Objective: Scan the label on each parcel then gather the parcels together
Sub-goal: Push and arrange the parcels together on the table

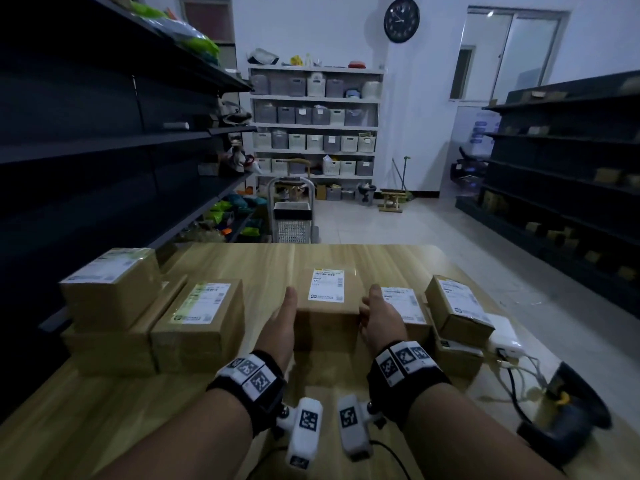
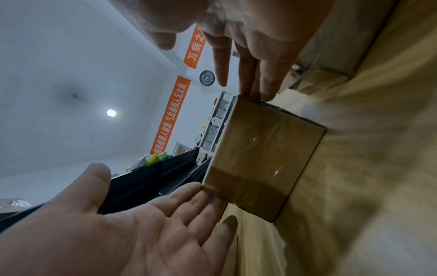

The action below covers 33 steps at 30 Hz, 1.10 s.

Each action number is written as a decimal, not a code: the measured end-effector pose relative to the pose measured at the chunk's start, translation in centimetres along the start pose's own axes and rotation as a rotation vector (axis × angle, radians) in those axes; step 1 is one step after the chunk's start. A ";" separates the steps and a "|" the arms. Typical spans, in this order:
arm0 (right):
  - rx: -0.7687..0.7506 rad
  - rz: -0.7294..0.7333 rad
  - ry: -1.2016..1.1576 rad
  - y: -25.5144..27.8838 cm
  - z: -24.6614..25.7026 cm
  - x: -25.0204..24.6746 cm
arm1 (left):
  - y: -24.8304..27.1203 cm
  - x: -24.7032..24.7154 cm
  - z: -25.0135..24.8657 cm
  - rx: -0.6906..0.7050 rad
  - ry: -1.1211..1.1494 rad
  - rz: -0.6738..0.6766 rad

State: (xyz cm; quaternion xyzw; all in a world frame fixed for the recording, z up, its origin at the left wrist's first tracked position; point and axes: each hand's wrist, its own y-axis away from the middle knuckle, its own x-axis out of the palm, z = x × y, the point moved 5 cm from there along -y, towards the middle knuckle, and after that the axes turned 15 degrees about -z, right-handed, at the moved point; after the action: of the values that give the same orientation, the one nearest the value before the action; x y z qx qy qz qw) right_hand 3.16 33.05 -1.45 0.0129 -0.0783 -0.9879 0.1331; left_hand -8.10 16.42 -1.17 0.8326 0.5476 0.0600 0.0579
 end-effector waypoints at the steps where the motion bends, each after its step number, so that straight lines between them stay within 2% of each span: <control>1: 0.002 0.014 -0.006 0.7 -0.3 0.3 | 0.3 -0.8 0.2 0.013 -0.013 -0.015; 6: -0.007 0.021 0.045 1.5 -2.4 2.0 | 2.8 -4.3 0.0 0.004 -0.032 -0.047; 10: -0.135 0.019 0.182 2.8 -2.7 2.6 | 4.4 -6.2 -0.7 0.042 -0.019 -0.061; 13: -0.011 0.051 0.077 5.8 -2.4 2.7 | 5.1 -7.7 -0.4 0.045 -0.034 -0.101; 16: -0.025 0.060 0.044 7.3 -2.1 3.0 | 5.7 -8.8 0.1 0.035 -0.059 -0.083; 18: -0.038 0.061 0.037 7.1 -1.9 3.3 | 6.4 -9.2 -0.7 0.089 -0.117 -0.070; 20: -0.029 0.054 0.061 6.2 -1.8 3.5 | 7.1 -9.6 -2.6 0.198 -0.166 -0.079; 24: -0.139 0.088 0.190 5.6 -0.6 4.2 | 5.2 -11.9 -6.0 0.334 -0.374 -0.185; 26: -0.152 0.111 0.240 5.8 -0.6 4.5 | 2.8 -13.3 -6.7 0.324 -0.527 -0.169; 30: -0.144 0.174 0.332 5.8 -1.4 5.9 | -0.4 -14.7 -6.0 0.189 -0.802 -0.079; 33: -0.148 0.172 0.323 6.0 -1.6 6.7 | -1.3 -15.1 -4.8 0.230 -0.864 -0.066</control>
State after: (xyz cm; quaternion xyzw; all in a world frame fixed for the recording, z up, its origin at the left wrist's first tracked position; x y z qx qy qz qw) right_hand -1.71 25.33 -2.12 0.1546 0.0163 -0.9610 0.2285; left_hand -15.97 3.16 2.78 0.7645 0.5024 -0.3564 0.1900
